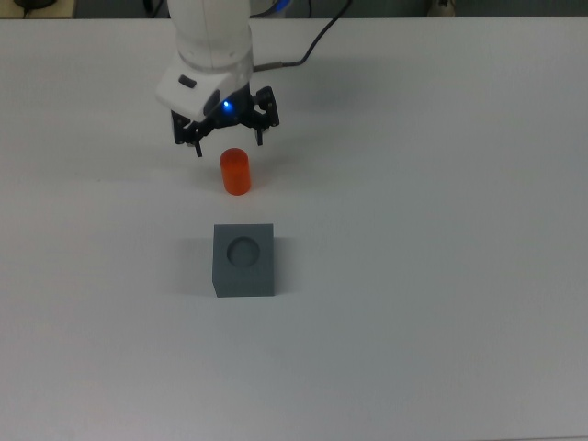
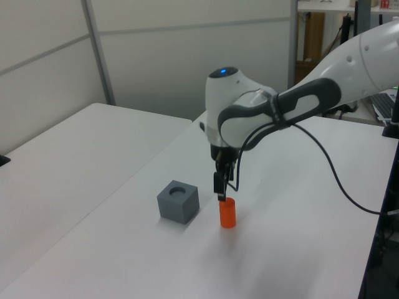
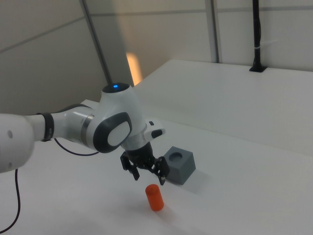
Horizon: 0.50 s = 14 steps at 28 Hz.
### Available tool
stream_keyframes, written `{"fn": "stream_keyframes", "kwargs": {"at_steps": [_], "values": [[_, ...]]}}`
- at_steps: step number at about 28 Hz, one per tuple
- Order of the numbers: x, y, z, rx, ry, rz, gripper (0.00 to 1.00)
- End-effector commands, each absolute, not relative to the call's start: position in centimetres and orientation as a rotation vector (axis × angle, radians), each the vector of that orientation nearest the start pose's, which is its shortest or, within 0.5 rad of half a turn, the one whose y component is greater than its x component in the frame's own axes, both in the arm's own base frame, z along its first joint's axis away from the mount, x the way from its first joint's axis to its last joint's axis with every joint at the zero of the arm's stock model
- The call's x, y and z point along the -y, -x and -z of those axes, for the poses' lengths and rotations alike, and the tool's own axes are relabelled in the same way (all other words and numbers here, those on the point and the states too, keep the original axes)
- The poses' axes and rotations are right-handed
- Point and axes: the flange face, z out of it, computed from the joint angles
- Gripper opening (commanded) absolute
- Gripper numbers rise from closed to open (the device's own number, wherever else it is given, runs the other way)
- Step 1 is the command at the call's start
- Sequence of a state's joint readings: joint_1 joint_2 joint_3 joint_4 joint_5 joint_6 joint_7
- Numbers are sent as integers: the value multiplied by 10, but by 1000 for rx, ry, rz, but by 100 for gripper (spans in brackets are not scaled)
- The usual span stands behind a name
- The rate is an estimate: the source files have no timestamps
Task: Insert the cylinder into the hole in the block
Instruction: 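Lower the open gripper onto the orange cylinder and close on it, then lift the orange cylinder and carry it above the grey block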
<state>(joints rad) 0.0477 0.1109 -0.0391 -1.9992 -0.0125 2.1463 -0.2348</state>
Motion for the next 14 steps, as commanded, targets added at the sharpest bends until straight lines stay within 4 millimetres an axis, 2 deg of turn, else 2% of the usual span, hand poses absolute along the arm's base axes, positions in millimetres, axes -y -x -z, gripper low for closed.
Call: {"fn": "stream_keyframes", "kwargs": {"at_steps": [1, 8, 9, 10, 14], "values": [[-15, -584, -389, 476, 3144, 33, 100], [-15, -586, -368, 518, 3166, -31, 100], [-15, -586, -366, 522, 3169, -37, 96], [-15, -586, -365, 532, 3174, -41, 86], [-15, -587, -366, 536, 3175, -41, 60]]}}
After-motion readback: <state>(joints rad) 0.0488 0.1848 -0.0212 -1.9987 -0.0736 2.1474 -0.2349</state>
